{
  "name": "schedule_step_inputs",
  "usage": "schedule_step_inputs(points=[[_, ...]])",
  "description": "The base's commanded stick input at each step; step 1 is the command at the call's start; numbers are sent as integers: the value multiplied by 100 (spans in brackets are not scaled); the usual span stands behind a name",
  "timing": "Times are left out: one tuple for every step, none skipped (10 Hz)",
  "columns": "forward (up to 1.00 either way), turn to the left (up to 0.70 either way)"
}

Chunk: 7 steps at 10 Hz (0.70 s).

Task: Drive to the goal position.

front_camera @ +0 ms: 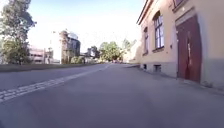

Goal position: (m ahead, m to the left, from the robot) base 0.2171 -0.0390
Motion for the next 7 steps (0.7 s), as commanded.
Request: schedule_step_inputs(points=[[50,0],[50,0],[50,0],[50,0],[50,0],[50,0],[50,0]])
